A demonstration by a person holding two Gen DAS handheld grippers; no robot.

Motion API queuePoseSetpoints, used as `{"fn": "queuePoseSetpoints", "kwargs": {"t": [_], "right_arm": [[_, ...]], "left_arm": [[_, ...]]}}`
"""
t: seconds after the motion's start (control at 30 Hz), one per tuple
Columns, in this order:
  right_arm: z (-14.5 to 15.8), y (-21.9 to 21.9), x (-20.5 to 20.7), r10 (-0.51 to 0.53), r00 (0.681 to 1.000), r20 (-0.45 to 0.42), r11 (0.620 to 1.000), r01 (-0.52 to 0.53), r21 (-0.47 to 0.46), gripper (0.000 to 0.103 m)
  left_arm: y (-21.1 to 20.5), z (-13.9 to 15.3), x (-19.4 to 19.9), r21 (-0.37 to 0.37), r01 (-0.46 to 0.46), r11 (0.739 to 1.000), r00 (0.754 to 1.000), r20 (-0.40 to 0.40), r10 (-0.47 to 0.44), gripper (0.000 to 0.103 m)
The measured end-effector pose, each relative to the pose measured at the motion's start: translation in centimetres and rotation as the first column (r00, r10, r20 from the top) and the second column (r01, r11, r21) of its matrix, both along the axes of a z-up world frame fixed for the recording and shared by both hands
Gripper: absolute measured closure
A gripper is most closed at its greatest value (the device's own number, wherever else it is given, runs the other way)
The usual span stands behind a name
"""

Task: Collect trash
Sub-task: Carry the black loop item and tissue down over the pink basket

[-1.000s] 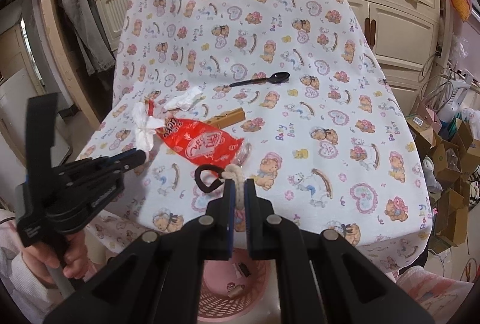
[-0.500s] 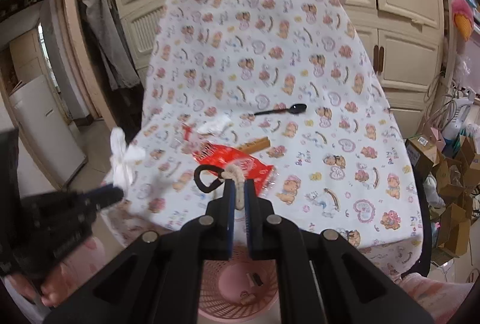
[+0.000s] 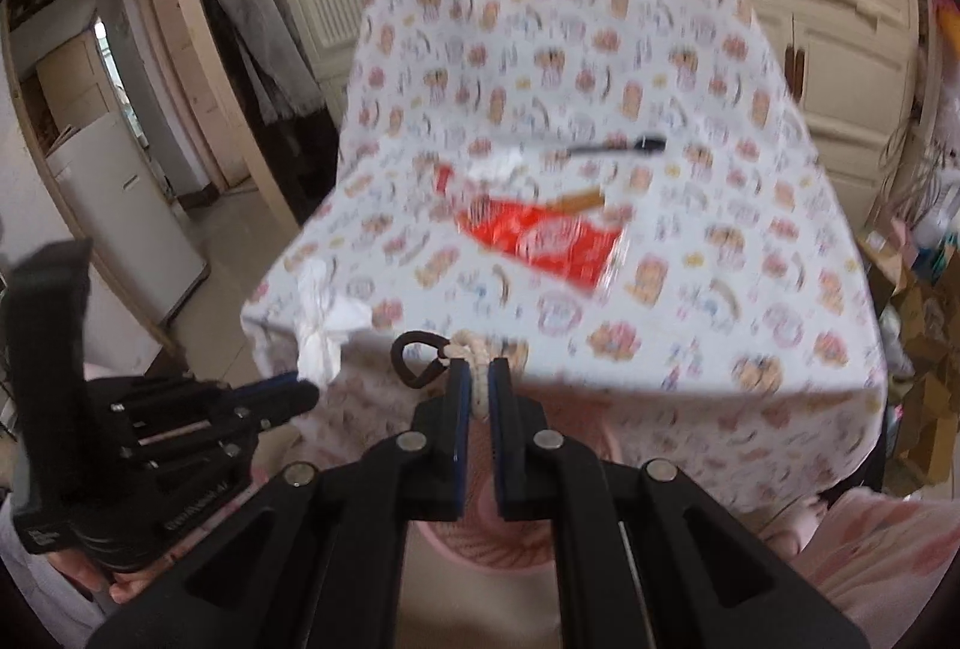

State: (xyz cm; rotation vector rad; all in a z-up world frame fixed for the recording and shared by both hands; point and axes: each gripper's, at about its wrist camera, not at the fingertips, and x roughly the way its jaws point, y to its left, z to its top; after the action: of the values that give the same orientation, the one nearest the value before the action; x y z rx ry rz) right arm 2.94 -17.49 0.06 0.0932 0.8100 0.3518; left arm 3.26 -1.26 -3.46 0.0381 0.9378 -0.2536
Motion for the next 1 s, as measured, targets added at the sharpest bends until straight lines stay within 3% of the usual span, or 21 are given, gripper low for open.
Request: {"fn": "queuePoseSetpoints", "kwargs": {"t": [0.23,0.4,0.57,0.7,0.87,1.0], "right_arm": [[-3.4,1.0,1.0,0.034,0.994,-0.108,0.997,-0.042,-0.071,0.097],[-5.8,1.2,1.9,0.024,0.982,-0.188,0.993,-0.046,-0.11,0.097],[-8.4,0.7,3.0,-0.005,0.964,-0.265,0.993,-0.026,-0.115,0.097],[-10.7,0.6,3.7,-0.031,0.945,-0.325,0.991,-0.014,-0.135,0.097],[-13.4,0.4,4.3,-0.05,0.915,-0.399,0.988,-0.014,-0.156,0.096],[-16.7,0.0,5.0,-0.072,0.869,-0.49,0.988,-0.004,-0.152,0.096]], "left_arm": [[-0.5,-3.0,0.5,-0.026,0.029,0.999,0.987,-0.157,-0.033,0.1],[-0.8,-7.4,2.0,-0.057,-0.005,0.998,0.941,-0.338,-0.015,0.1],[-1.6,-10.3,2.7,-0.006,-0.009,1.0,0.916,-0.401,0.006,0.1],[-1.1,-12.4,2.6,-0.08,-0.051,0.996,0.862,-0.507,0.003,0.1],[-1.7,-13.8,2.7,-0.032,-0.039,0.999,0.851,-0.525,0.017,0.1],[-1.8,-16.4,3.5,-0.041,-0.073,0.996,0.801,-0.598,0.034,0.1]]}}
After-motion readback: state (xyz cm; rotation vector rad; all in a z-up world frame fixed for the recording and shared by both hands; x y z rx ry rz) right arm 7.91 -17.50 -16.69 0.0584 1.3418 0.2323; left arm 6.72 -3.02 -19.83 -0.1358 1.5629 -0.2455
